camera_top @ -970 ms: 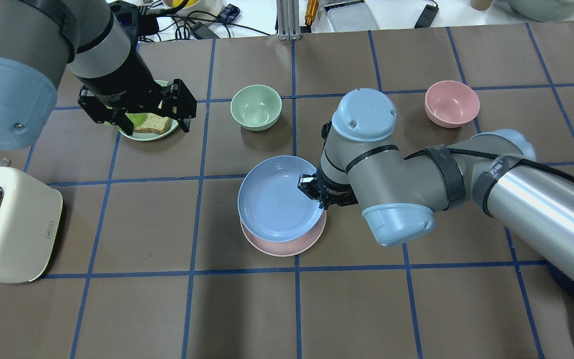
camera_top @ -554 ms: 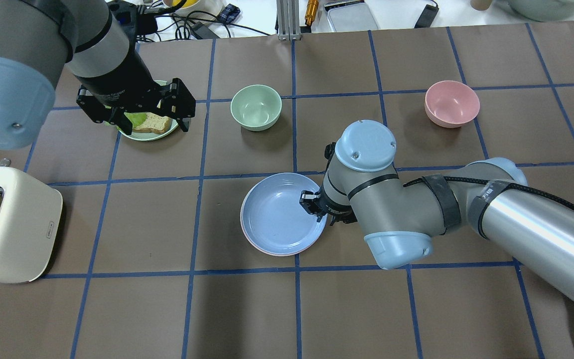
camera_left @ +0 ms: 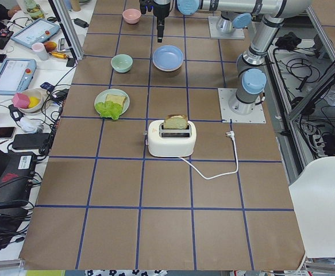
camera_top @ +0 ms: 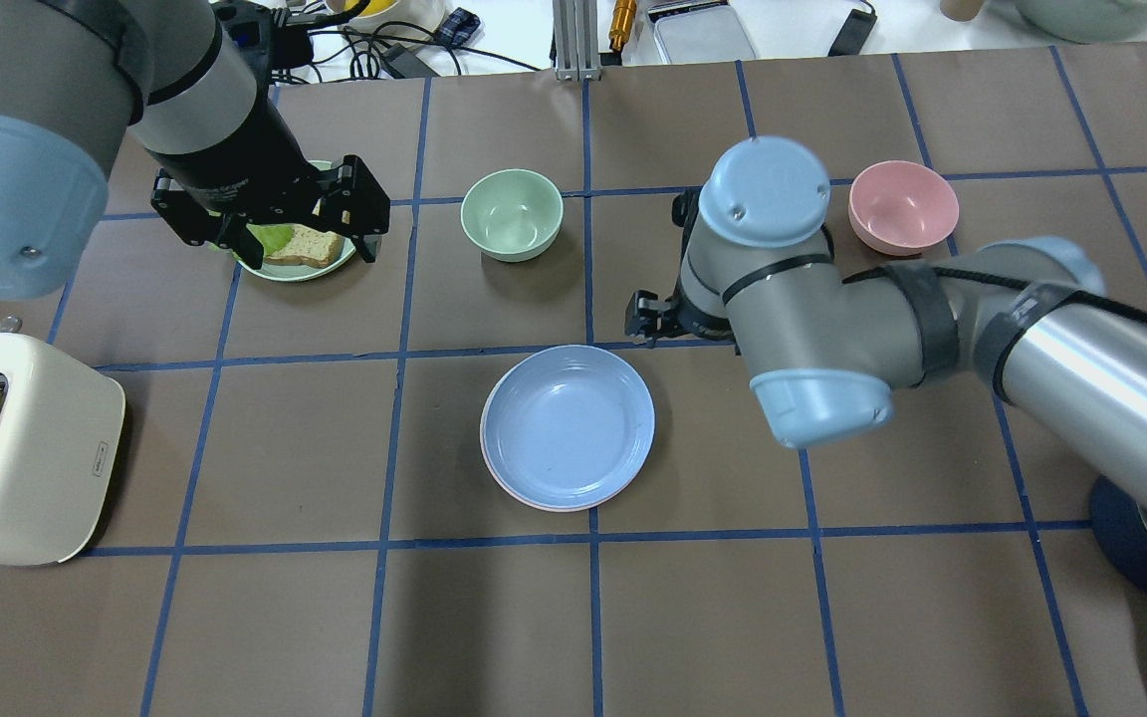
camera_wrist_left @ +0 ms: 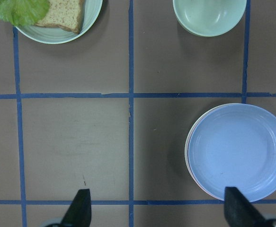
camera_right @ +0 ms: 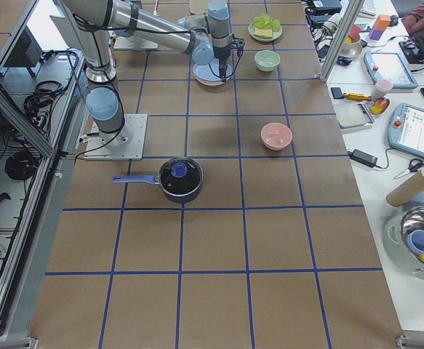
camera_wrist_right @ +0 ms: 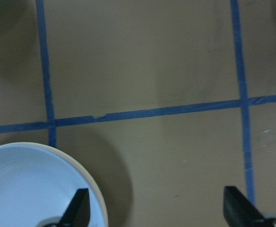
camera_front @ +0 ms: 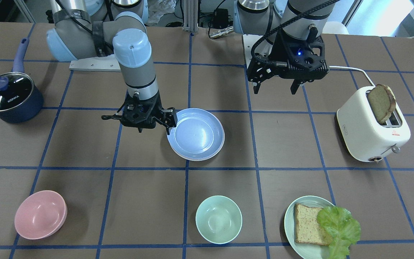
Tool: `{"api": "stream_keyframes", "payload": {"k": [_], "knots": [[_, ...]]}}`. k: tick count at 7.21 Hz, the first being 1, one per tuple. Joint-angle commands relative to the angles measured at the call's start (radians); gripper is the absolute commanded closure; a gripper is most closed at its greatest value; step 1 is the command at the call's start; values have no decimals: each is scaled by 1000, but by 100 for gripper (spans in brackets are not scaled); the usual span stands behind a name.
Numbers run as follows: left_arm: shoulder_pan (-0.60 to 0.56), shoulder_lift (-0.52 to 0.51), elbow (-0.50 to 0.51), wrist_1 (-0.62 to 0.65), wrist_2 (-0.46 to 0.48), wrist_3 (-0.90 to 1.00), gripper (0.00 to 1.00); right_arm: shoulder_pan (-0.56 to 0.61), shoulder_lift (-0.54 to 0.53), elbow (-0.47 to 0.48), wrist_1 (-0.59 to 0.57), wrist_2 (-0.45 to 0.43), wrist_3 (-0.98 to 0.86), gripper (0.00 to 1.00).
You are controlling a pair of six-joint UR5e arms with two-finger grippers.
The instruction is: Stack three plates with pink and blue
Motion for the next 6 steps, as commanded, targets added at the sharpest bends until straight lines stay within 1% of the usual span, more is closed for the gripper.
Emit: {"api": "stream_keyframes", "payload": {"k": [1,2,3,4,5,6], "knots": [[0,0,0,0,0,0,0,-146,-16,-233,310,-26,-225,0],[0,0,1,0,0,0,0,-194,-20,-344,436,-12,-236,0],[0,0,6,-2,-3,0,0,-194,-19,-466,571,-12,-236,0],[0,0,9,-2,-5,0,0,-193,-27,-487,609,-10,-249,0],[0,0,9,-2,-5,0,0,-196,-43,-436,573,37,-362,0],[0,0,9,-2,-6,0,0,-196,-80,-416,518,65,-362,0]]}}
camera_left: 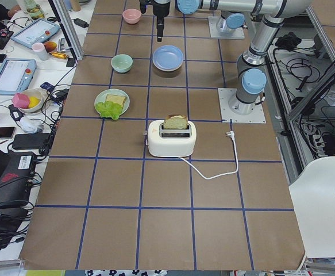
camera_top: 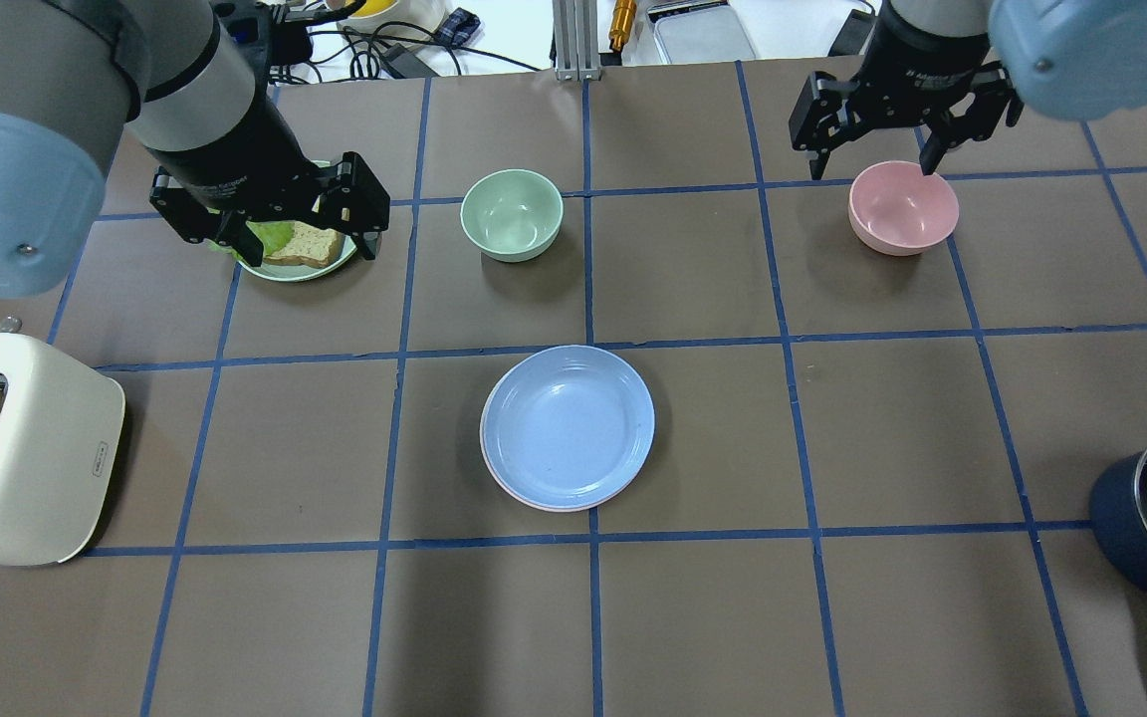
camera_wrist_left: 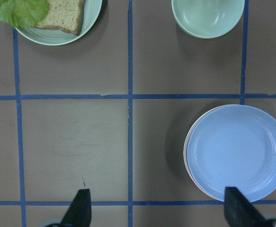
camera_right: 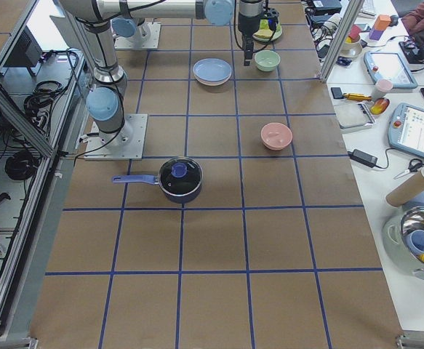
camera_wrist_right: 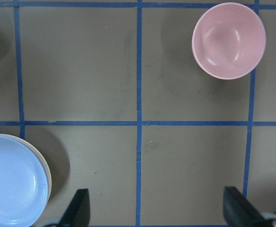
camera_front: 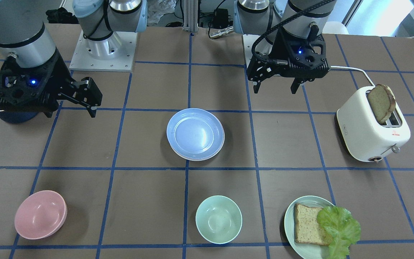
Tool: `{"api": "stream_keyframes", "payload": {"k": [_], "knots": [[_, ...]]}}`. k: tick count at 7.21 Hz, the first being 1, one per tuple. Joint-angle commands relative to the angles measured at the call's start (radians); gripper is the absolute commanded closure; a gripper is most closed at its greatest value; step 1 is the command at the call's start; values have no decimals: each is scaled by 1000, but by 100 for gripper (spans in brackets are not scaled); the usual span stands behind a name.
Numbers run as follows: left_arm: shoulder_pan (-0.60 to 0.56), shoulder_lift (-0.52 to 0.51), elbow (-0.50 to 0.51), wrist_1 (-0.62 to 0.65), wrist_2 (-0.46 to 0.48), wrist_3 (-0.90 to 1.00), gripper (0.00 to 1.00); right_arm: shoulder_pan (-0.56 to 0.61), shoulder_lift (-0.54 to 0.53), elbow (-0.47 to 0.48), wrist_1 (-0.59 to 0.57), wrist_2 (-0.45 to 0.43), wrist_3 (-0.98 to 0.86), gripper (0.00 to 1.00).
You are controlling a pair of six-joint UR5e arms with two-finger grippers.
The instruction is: Stack three plates with pink and blue
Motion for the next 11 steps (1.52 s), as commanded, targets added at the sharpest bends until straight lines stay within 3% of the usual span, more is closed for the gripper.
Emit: {"api": "stream_keyframes", "payload": {"k": [1,11], "knots": [[0,0,-1,0,0,0,0,4,-68,32,-44,31,-21,0],[0,3,-4,-14,6,-2,0,-2,-59,51,-28,21,4,0]]}}
